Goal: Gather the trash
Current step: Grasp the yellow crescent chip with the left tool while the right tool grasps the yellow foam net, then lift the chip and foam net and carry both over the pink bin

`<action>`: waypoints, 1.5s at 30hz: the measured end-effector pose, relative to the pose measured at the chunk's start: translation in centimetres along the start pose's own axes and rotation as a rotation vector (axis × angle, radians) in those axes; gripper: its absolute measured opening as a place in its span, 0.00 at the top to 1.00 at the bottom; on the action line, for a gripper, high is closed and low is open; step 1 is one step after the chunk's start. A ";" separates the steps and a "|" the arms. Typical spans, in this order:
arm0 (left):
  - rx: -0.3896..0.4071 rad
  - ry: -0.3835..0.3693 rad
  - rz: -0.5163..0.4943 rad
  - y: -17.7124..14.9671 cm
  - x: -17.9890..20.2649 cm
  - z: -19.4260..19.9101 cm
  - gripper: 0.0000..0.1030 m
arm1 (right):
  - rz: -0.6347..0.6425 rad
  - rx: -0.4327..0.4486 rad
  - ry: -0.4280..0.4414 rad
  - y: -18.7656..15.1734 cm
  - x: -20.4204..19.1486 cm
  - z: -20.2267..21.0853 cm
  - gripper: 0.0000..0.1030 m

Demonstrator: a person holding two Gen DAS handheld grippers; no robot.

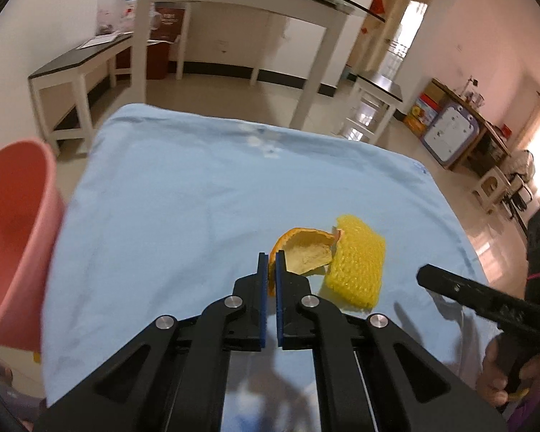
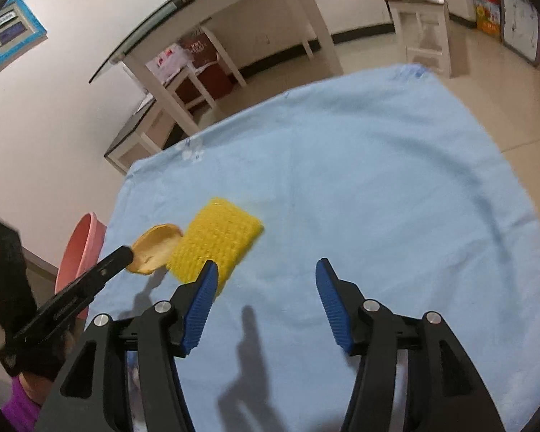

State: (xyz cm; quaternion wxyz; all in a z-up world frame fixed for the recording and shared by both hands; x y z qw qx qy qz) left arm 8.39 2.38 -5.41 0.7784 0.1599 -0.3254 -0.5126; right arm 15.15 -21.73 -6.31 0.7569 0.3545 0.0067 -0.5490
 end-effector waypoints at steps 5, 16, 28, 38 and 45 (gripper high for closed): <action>-0.018 -0.005 0.029 -0.7 -1.2 0.8 0.97 | 0.068 -0.022 0.033 0.5 -3.7 -1.5 0.46; 0.013 -0.015 0.035 -2.4 -2.8 3.7 0.97 | 0.232 -0.024 -0.182 -0.1 -8.5 -4.2 0.88; 0.120 -0.020 0.077 -3.3 -4.5 8.9 0.97 | 0.364 0.144 -0.183 -2.3 -13.0 2.8 0.95; 0.193 -0.024 0.042 -4.9 -3.5 12.7 0.97 | 0.453 0.260 -0.170 -5.8 -16.2 7.5 0.95; 0.233 -0.016 0.029 -6.0 -3.2 14.2 0.97 | 0.470 0.262 -0.137 -6.3 -17.4 8.0 0.95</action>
Point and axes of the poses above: each gripper's, at about its wrist camera, not at the fingertips, and z roughly against the way its jaws point, x to its right, y to its top, the point moved 1 cm from there along -z, roughly the way its jaws point, and after that the axes turned 9 degrees about z, right-handed, at the moved point
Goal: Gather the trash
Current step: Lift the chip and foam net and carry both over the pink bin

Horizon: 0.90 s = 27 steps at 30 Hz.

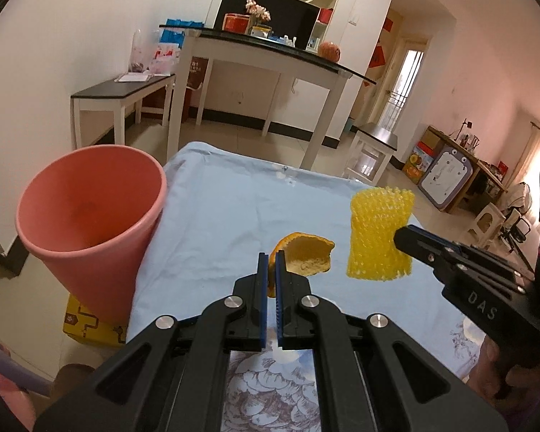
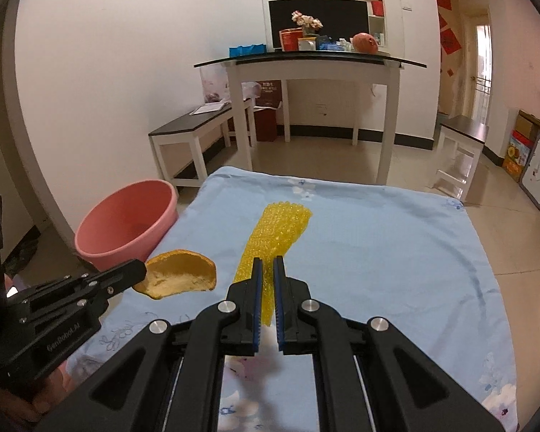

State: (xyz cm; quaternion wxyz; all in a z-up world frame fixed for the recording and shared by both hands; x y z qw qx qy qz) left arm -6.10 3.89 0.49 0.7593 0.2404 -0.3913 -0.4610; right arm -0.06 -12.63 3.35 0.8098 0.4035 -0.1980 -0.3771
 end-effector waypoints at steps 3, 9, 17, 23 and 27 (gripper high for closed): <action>0.008 0.009 0.005 0.0 -0.4 0.0 0.97 | -0.002 0.008 0.019 0.3 -0.5 -0.4 0.95; 0.020 0.014 0.029 0.6 -1.8 -0.4 0.97 | -0.011 0.013 0.039 0.9 -1.1 -2.0 0.95; 0.066 -0.004 0.023 2.7 -3.4 -0.1 0.97 | -0.035 0.015 0.016 1.9 -1.6 -2.8 0.95; 0.122 -0.013 0.010 4.6 -4.8 1.1 0.97 | -0.040 0.022 0.007 3.6 -3.2 -3.2 0.95; 0.140 -0.014 0.017 5.8 -6.1 1.6 0.97 | -0.040 0.033 0.014 4.9 -4.6 -3.6 0.95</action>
Point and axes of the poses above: each gripper's, at about its wrist camera, not at the fingertips, and z roughly against the way its jaws point, x to its right, y to its top, the point moved 1 cm from there along -z, roughly the way its jaws point, and after that the axes turned 9 degrees about z, right-handed, at the moved point
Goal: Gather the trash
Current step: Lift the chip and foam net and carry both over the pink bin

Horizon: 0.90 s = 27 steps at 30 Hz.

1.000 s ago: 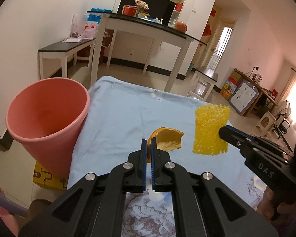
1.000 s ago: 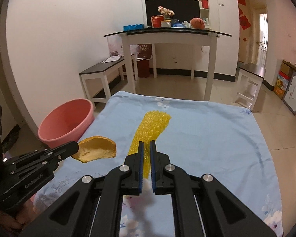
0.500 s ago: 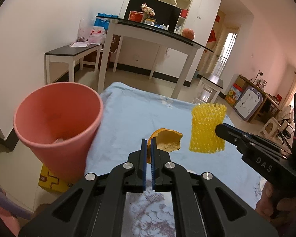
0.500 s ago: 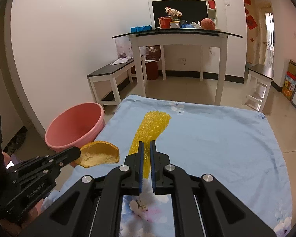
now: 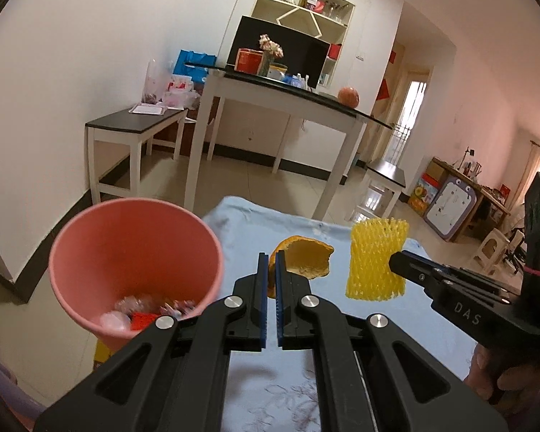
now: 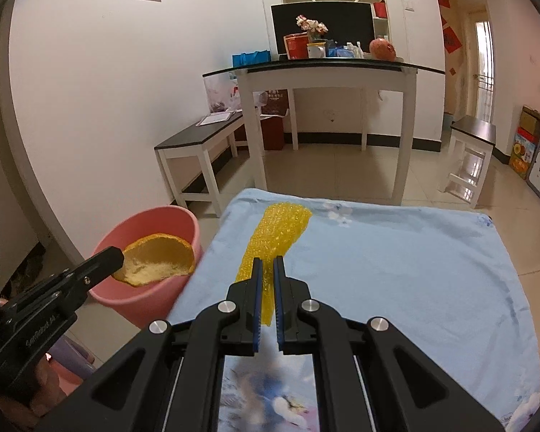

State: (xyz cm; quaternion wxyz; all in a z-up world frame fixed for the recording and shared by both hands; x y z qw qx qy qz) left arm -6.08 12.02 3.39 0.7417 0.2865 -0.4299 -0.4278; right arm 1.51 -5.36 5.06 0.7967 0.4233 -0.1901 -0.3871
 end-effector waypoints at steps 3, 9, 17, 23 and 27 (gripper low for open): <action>0.008 0.020 0.001 1.1 -0.8 0.1 0.97 | -0.005 0.011 0.014 1.0 -0.8 -0.5 0.95; 0.032 0.087 -0.005 3.1 -1.9 0.6 0.97 | -0.016 0.054 0.068 1.9 -1.8 -0.5 0.95; 0.092 0.168 0.072 4.4 -2.8 0.4 0.97 | 0.043 0.081 0.130 3.4 -1.4 -1.0 0.95; 0.088 0.238 0.109 4.5 -4.2 -0.3 0.97 | 0.087 0.106 0.192 5.1 -2.0 -2.5 0.95; 0.080 0.294 0.096 4.3 -5.2 -0.8 0.97 | 0.098 0.126 0.231 6.3 -3.1 -4.0 0.95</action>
Point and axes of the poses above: each gripper's, at about its wrist camera, not at the fingertips, and z roughly against the way its jaws point, x to its right, y to its top, the point moved 1 cm from there along -z, roughly the way its jaws point, and after that the axes turned 9 degrees about z, right-handed, at the moved point
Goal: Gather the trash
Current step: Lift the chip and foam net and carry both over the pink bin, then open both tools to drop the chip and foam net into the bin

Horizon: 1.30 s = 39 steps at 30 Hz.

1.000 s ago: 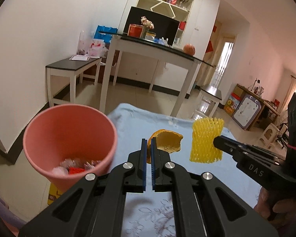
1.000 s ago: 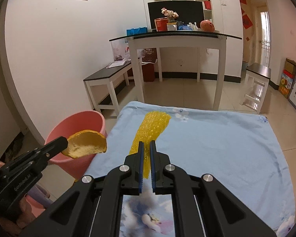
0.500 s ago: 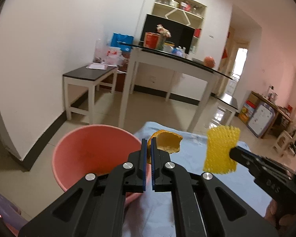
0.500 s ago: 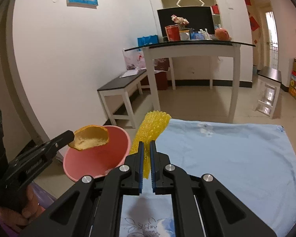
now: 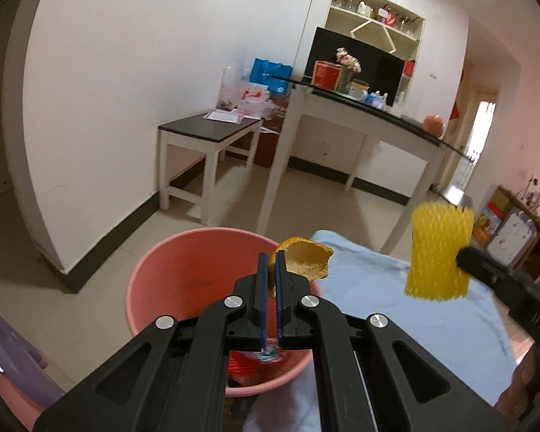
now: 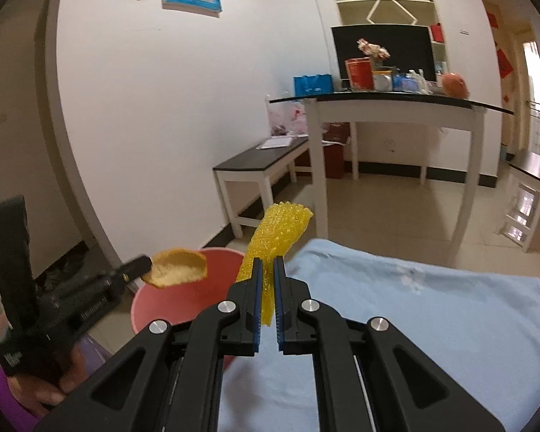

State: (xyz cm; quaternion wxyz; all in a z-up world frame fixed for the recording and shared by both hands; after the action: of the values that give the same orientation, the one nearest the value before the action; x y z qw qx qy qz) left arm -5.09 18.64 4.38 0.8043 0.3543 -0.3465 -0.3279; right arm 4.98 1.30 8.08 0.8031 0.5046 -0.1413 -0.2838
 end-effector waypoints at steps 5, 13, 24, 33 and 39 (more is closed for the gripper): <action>-0.008 0.053 -0.014 -0.5 -1.0 -1.1 0.97 | 0.029 -0.020 0.036 0.4 -1.6 -3.0 0.95; -0.061 0.093 0.011 -2.0 -3.8 -3.1 0.97 | 0.078 -0.099 0.071 -0.7 -4.0 -8.2 0.95; -0.108 0.100 0.038 -2.5 -5.2 -5.3 0.97 | 0.105 -0.184 0.075 -2.4 -5.4 -12.5 0.94; -0.140 0.119 0.052 -2.6 -5.4 -6.1 0.96 | 0.102 -0.210 0.080 -3.5 -5.2 -13.2 0.92; -0.143 0.125 0.050 -2.6 -5.1 -6.0 0.68 | 0.093 -0.214 0.096 -3.7 -5.0 -12.7 0.77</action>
State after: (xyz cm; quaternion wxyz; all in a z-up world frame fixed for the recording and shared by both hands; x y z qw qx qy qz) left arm -3.85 23.25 -2.38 0.8555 0.3069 -0.2801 -0.3089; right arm 6.39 12.36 -0.65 0.8705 0.4219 -0.0946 -0.2352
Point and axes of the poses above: each gripper's, at about its wrist camera, not at the fingertips, and z roughly against the way its jaws point, x to its right, y to its top, the point moved 1 cm from there along -z, roughly the way its jaws point, and after that the axes turned 9 degrees about z, right-handed, at the moved point
